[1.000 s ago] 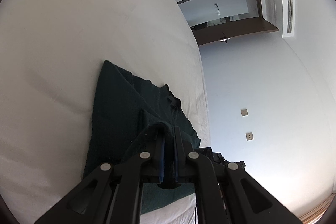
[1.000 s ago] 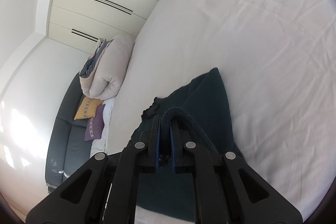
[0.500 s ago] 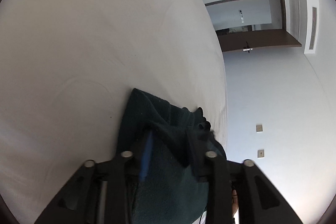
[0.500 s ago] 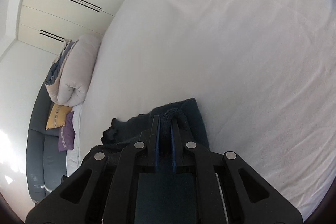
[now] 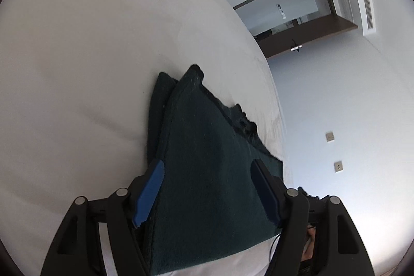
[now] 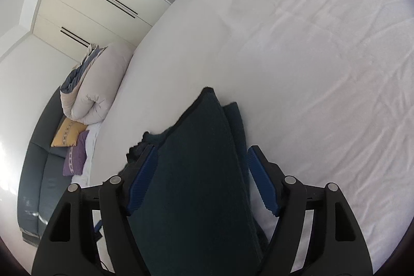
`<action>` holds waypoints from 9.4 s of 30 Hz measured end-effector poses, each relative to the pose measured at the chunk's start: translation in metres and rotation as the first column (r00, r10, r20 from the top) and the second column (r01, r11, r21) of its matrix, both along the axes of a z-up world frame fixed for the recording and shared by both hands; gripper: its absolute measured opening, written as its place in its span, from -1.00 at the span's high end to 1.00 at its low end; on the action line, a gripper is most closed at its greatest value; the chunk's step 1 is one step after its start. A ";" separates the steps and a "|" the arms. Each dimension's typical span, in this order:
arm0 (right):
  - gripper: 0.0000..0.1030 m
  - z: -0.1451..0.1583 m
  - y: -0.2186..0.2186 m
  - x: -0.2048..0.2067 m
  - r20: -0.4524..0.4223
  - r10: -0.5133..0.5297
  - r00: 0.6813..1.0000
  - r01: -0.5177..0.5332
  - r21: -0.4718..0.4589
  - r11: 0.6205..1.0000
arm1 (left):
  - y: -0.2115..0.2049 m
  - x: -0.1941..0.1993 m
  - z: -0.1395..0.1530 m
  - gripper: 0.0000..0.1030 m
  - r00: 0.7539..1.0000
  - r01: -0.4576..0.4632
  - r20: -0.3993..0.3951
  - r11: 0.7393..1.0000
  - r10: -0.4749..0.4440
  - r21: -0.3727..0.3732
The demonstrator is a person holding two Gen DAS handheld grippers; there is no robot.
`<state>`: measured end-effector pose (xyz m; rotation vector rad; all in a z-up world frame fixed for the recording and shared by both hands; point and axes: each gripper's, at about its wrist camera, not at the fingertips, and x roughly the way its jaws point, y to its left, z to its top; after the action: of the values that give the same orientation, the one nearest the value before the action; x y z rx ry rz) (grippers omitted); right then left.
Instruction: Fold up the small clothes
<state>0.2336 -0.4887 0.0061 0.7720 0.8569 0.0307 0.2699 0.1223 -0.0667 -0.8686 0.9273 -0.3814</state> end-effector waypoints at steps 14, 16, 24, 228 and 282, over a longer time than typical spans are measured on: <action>-0.36 -0.005 0.038 -0.137 -0.048 0.092 0.995 -0.100 -0.233 0.967 | -0.013 -0.037 -0.011 -0.15 0.999 0.037 0.003 0.981 -0.038 0.191; -0.34 -0.006 0.039 -0.143 -0.057 0.095 0.994 -0.107 -0.256 0.961 | -0.013 -0.040 -0.009 -0.12 0.999 0.034 0.006 0.974 -0.036 0.225; -0.31 0.014 0.038 -0.144 -0.014 0.105 0.994 -0.105 -0.295 0.950 | -0.011 -0.050 -0.011 -0.12 0.999 0.041 0.008 0.961 -0.045 0.272; -0.08 -0.051 0.208 0.005 -0.083 0.376 0.923 -0.347 0.241 0.906 | -0.024 0.007 -0.016 0.81 0.979 0.093 -0.169 0.989 -0.112 -0.116; 0.75 -0.016 0.064 0.062 -0.168 0.325 0.931 -0.324 0.031 0.945 | -0.209 -0.006 0.028 -0.65 0.917 0.397 0.009 0.916 -0.398 0.061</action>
<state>0.2957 -0.4248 -0.0103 0.6343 1.1434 0.2631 0.2641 -0.0870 -0.0385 -0.6167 1.0916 -0.7103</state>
